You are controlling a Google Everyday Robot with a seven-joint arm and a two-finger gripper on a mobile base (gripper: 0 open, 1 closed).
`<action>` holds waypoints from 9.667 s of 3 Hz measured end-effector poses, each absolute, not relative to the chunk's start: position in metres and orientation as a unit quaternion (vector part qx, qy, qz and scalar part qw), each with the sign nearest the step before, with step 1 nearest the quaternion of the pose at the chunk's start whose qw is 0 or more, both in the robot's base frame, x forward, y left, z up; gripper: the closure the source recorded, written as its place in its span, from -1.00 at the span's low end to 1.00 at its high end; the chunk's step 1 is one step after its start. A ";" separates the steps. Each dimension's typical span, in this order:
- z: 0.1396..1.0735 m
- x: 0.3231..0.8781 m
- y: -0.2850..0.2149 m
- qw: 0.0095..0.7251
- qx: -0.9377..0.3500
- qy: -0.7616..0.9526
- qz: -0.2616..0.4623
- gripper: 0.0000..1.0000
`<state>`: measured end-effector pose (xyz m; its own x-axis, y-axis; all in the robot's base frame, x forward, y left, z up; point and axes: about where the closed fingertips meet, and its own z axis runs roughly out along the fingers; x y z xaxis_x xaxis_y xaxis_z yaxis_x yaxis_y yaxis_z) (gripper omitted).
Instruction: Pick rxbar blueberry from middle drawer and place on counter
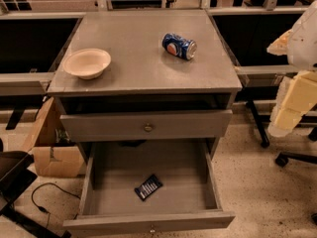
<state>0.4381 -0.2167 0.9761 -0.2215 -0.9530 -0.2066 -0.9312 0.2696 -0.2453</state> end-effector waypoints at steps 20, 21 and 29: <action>0.346 0.538 0.057 0.076 -0.914 0.399 0.020 0.78; 0.351 0.538 0.057 0.076 -0.914 0.399 0.020 1.00; 0.841 0.545 -0.053 0.124 -0.914 0.364 -0.129 1.00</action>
Offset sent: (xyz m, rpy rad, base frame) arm 0.0282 0.0219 -0.0887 -0.0602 0.0242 0.0885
